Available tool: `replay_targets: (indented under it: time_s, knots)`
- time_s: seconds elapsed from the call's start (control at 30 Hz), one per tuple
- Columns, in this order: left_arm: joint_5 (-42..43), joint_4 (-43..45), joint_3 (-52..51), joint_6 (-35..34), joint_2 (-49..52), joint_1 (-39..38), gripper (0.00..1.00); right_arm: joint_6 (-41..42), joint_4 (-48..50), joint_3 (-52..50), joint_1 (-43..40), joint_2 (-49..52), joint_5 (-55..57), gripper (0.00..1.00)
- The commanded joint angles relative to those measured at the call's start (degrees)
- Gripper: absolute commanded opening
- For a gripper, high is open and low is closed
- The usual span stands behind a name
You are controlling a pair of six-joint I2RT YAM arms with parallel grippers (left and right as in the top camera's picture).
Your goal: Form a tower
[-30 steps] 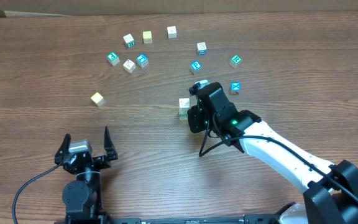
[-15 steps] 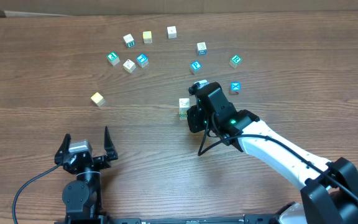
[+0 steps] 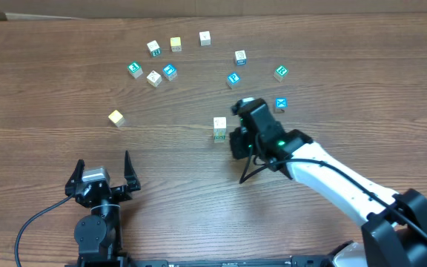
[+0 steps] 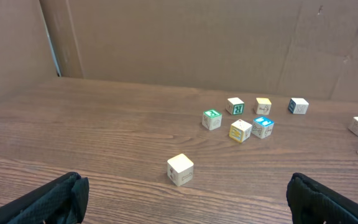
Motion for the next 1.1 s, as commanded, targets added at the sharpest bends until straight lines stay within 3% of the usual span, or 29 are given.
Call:
replay_targets:
  time_s: [0.0,0.07,0.13,0.2,0.27,0.3,1.07]
  knots:
    - [0.24,0.04,-0.22,1.09,-0.66,-0.37,1.00,1.99,-0.87,1.55,-4.63,-2.89,3.98,0.04]
    - [0.24,0.02,-0.20,1.09,-0.66,-0.37,1.00,2.14,-2.01,1.49,-6.73,-2.80,3.98,0.04]
    - [0.24,0.02,-0.22,1.09,-0.66,-0.37,1.00,2.12,-3.28,1.49,-8.22,-2.80,3.98,0.15]
    - [0.24,0.02,-0.20,1.09,-0.66,-0.37,1.00,2.12,-4.31,1.49,-9.29,-2.80,3.98,0.45]
    - [0.24,0.02,-0.20,1.09,-0.66,-0.37,1.00,2.14,-5.42,1.46,-10.03,-2.80,4.00,0.88]
    - [0.24,0.02,-0.22,1.09,-0.66,-0.37,0.99,2.12,-5.99,1.46,-10.21,-2.80,4.00,1.00]
    - [0.24,0.02,-0.22,1.07,-0.66,-0.37,1.00,2.12,-8.94,1.46,-10.43,-2.80,3.98,1.00]
